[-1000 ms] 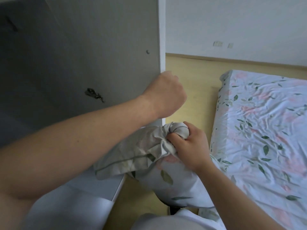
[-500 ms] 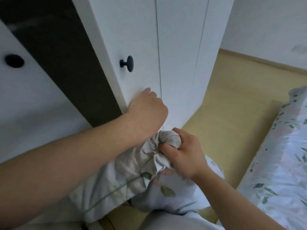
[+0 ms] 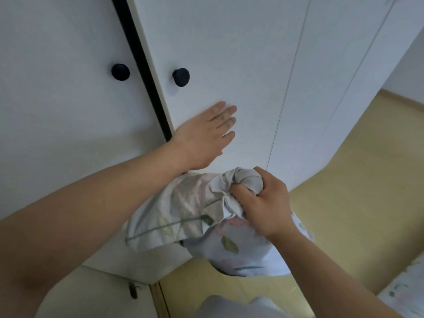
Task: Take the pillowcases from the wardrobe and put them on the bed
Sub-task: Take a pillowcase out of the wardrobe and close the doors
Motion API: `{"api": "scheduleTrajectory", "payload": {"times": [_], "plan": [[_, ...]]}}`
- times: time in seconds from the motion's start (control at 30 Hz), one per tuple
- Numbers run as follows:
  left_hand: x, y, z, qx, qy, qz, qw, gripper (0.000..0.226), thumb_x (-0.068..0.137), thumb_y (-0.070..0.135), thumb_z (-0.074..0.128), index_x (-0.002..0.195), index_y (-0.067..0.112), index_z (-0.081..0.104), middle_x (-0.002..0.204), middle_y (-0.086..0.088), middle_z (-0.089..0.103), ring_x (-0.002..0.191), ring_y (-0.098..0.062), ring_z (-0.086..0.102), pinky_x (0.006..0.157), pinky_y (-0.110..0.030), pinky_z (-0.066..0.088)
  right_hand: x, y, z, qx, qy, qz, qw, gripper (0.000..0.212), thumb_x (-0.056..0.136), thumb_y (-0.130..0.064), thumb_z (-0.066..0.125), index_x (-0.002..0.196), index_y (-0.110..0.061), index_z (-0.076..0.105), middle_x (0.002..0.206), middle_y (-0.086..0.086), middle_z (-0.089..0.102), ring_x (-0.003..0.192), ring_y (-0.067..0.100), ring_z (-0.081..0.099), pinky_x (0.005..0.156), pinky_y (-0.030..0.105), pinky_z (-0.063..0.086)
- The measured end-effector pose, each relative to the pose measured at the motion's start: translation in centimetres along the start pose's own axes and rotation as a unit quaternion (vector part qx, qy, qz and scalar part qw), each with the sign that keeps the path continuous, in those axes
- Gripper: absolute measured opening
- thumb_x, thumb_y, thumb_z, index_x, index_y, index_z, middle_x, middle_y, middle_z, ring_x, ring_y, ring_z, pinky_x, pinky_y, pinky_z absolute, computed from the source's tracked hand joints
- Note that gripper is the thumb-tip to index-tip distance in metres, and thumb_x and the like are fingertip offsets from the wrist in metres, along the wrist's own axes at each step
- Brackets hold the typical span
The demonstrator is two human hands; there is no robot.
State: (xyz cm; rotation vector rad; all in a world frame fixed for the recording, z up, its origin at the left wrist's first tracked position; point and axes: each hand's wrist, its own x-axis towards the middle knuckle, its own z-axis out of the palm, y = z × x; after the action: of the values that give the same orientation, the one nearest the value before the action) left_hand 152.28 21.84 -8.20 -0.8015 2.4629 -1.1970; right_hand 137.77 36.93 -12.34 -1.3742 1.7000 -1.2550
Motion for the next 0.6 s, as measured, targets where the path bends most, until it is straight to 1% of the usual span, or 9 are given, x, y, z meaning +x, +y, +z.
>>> {"api": "scheduleTrajectory", "payload": {"times": [0.17,0.33,0.53,0.6], "plan": [[0.2,-1.5,2.7,0.038,0.001,0.015,0.999,0.063,0.102,0.049,0.033,0.156,0.017,0.028,0.168,-0.014,0.013,0.155,-0.038,0.001,0.124,-0.056,-0.007,1.3,-0.4,-0.2,0.000,0.000,-0.005,1.000,0.030,0.078,-0.018,0.073,0.072,0.000,0.050,0.069,0.017,0.055,0.056,0.012,0.040,0.055,0.037,0.042],[0.3,-3.1,5.0,0.049,0.013,0.023,0.998,0.064,0.103,0.049,0.029,0.158,0.018,0.023,0.169,-0.010,0.008,0.156,-0.034,-0.004,0.123,-0.054,-0.007,2.2,-0.7,-0.7,-0.002,0.013,-0.009,1.000,0.030,0.078,-0.017,0.073,0.071,0.001,0.049,0.068,0.016,0.052,0.057,0.012,0.039,0.056,0.038,0.041],[0.4,-4.0,5.4,0.031,-0.012,0.016,0.999,0.063,0.102,0.049,0.028,0.158,0.020,0.025,0.169,-0.007,0.004,0.156,-0.031,-0.009,0.123,-0.053,-0.007,2.6,-0.3,-1.6,0.004,0.028,-0.004,1.000,0.029,0.079,-0.016,0.073,0.072,0.002,0.051,0.070,0.019,0.055,0.055,0.011,0.039,0.053,0.036,0.040],[0.3,-4.2,5.1,0.020,-0.012,0.015,1.000,0.062,0.102,0.049,0.030,0.157,0.021,0.028,0.169,-0.006,0.007,0.156,-0.030,-0.008,0.123,-0.053,-0.008,2.8,-0.1,-2.1,0.000,0.034,-0.001,0.999,0.028,0.079,-0.017,0.074,0.072,0.001,0.053,0.070,0.017,0.056,0.055,0.011,0.041,0.054,0.035,0.041]]}}
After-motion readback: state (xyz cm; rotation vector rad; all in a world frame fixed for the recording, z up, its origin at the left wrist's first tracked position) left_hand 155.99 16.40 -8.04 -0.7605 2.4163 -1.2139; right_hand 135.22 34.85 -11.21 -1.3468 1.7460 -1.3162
